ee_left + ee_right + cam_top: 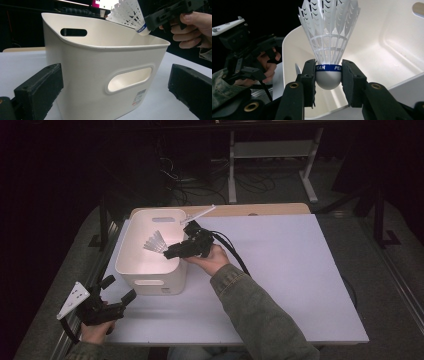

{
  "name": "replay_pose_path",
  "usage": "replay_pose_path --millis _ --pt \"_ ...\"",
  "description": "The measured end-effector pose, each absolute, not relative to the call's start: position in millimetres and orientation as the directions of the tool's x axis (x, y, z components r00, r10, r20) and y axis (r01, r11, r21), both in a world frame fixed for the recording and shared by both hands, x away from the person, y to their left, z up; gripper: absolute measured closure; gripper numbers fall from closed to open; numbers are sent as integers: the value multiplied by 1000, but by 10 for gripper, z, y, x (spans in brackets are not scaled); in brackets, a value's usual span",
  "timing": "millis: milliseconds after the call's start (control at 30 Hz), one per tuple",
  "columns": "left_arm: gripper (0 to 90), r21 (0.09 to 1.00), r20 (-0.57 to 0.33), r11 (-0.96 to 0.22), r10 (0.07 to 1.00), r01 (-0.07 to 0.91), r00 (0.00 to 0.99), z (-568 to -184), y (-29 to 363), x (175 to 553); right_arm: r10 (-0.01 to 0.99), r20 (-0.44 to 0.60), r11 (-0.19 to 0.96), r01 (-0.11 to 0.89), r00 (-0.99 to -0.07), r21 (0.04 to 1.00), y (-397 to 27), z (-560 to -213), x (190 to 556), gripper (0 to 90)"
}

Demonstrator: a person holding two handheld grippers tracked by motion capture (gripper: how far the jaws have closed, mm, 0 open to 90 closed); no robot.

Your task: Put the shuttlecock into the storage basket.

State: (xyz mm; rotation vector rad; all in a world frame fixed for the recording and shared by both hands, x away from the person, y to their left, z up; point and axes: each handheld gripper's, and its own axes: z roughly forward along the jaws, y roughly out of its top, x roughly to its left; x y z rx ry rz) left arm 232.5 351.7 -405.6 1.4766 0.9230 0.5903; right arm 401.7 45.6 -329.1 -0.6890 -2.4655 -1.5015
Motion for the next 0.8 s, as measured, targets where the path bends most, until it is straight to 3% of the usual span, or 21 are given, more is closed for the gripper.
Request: replay_pose_path --millis 300,433,800 --pt "0 978 -163 59 819 202 550 -4059 3511 2328 290 385 404 477 -876 781 510 -3324 4002 628" --pt "0 977 -165 60 819 204 550 -4059 3510 2328 288 397 407 487 -872 773 512 -3327 4011 536" --pt "0 978 -165 64 816 197 554 -4063 3505 2334 270 374 390 456 -887 800 427 -3236 3992 392"
